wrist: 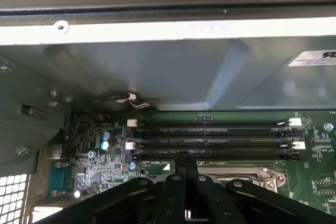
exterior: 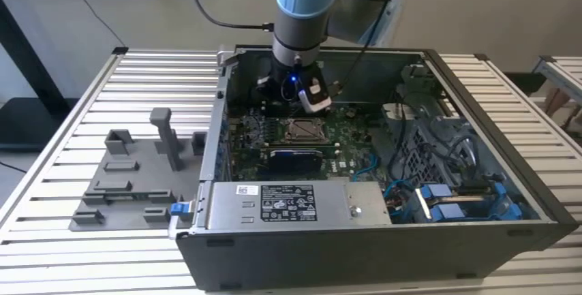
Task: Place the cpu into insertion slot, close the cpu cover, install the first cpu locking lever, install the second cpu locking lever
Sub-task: 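Install the first cpu locking lever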
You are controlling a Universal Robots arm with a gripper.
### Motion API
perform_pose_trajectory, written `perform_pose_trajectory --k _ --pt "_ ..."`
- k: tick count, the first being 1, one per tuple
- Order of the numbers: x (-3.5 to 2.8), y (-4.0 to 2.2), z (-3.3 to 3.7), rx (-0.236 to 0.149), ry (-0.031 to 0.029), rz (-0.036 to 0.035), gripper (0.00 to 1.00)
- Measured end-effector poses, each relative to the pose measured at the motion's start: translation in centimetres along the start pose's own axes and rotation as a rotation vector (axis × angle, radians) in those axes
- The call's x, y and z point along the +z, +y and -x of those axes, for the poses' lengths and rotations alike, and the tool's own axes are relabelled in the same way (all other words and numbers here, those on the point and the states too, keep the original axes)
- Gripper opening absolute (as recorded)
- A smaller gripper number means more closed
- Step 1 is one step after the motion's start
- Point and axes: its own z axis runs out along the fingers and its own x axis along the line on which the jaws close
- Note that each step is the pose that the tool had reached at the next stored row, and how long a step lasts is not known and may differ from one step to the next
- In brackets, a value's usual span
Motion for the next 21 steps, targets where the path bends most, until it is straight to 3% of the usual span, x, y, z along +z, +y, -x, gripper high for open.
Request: perform_pose_trajectory --k 21 --pt "1.1 -0.26 0.47 0.0 -0.0001 0.0 0.11"
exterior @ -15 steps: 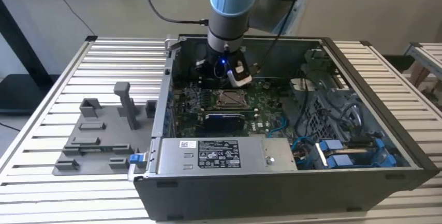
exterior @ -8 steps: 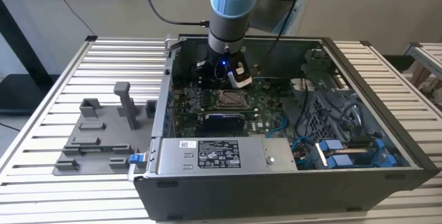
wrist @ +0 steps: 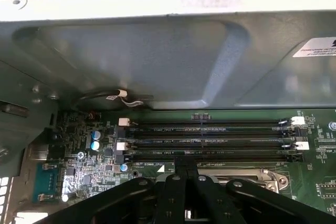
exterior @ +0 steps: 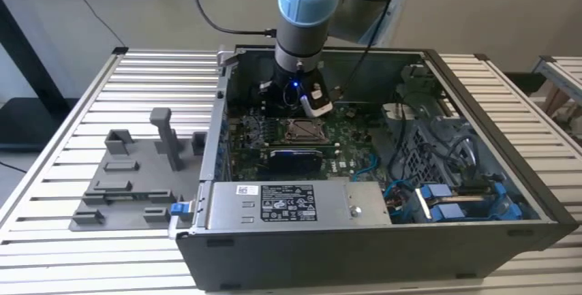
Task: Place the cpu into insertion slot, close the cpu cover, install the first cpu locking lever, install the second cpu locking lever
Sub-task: 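Install the first cpu locking lever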
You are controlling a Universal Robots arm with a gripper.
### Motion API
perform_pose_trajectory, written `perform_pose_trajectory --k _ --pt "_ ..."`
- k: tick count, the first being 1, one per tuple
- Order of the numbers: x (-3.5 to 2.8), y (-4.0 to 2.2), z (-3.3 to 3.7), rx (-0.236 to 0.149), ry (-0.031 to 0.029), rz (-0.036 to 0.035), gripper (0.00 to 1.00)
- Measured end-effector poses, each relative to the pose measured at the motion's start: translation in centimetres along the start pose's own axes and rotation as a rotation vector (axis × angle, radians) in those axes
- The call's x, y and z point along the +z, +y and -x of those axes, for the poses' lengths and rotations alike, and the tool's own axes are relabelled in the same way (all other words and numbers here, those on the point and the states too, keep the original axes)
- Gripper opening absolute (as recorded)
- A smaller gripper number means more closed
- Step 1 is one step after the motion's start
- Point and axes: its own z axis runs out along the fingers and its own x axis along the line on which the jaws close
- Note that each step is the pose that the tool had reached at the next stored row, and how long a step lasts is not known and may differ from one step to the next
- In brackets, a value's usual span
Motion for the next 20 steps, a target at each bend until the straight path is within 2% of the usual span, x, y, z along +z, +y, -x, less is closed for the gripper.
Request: perform_pose_trajectory --k 8,20 --pt "0.28 -0.03 0.32 0.0 0.0 -0.0001 0.11" --pt "0.45 -0.05 1.34 0.0 -0.0001 0.0 0.11"
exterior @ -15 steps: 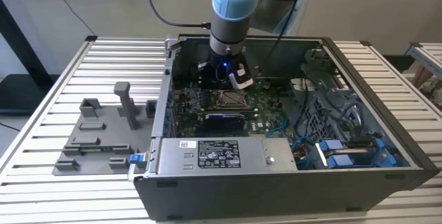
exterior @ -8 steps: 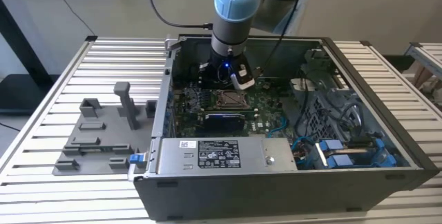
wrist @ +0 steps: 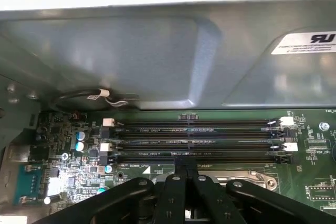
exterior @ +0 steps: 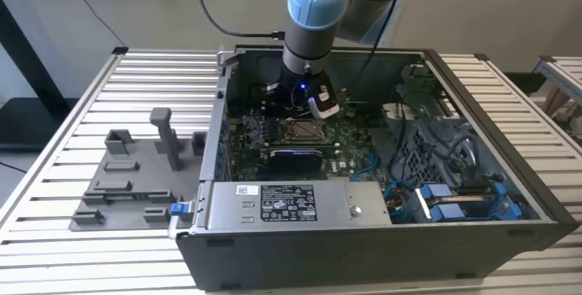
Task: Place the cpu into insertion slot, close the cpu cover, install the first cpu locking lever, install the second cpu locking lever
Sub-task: 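Install the first cpu locking lever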
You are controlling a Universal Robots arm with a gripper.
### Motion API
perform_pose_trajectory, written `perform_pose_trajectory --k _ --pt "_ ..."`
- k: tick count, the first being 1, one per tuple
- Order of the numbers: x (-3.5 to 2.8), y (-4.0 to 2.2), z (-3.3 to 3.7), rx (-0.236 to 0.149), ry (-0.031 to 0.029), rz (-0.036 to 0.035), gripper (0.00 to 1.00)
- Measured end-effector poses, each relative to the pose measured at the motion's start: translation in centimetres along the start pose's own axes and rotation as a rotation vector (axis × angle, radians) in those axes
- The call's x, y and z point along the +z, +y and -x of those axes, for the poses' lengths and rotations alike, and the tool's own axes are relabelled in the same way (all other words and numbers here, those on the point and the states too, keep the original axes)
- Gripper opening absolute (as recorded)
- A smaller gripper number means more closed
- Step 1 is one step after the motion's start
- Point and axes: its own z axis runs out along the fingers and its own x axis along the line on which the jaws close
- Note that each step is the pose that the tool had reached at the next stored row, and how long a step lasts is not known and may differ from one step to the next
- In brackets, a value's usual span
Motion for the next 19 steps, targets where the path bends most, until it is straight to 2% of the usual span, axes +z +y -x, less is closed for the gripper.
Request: perform_pose_trajectory --k 19 --pt "0.24 0.0 1.5 0.0 -0.0001 0.0 0.11"
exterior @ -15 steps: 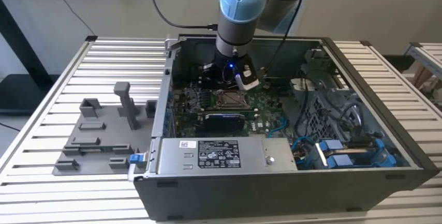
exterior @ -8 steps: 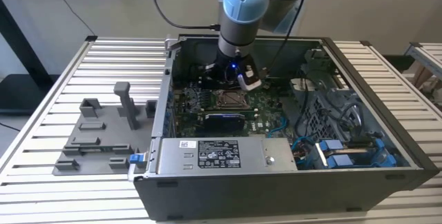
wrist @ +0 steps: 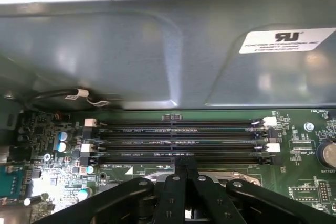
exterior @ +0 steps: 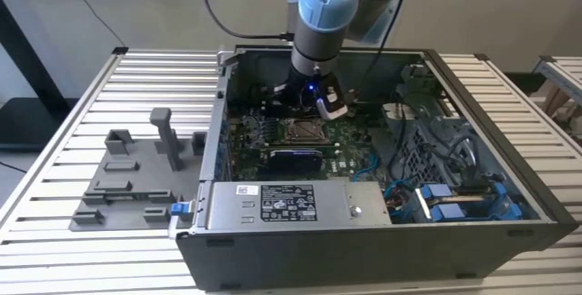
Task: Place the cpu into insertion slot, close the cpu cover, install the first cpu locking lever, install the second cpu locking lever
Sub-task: 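Install the first cpu locking lever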
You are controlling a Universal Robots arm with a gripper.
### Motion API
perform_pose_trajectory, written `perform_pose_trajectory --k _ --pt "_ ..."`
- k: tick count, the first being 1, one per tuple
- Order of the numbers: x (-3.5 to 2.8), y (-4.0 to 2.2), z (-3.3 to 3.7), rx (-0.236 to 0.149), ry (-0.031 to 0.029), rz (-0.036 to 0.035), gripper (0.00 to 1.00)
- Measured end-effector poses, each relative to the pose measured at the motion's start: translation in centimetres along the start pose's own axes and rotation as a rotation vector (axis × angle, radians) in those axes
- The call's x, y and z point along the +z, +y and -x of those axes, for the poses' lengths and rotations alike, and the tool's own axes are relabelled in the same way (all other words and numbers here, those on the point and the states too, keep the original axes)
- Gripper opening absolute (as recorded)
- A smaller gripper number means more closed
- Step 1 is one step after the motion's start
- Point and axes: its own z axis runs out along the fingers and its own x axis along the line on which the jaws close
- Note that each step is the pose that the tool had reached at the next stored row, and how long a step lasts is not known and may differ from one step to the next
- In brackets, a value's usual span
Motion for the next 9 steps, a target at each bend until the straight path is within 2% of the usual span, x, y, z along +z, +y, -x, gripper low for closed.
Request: perform_pose_trajectory --k 9 --pt "0.12 0.0 0.73 0.0 -0.0001 0.0 0.11"
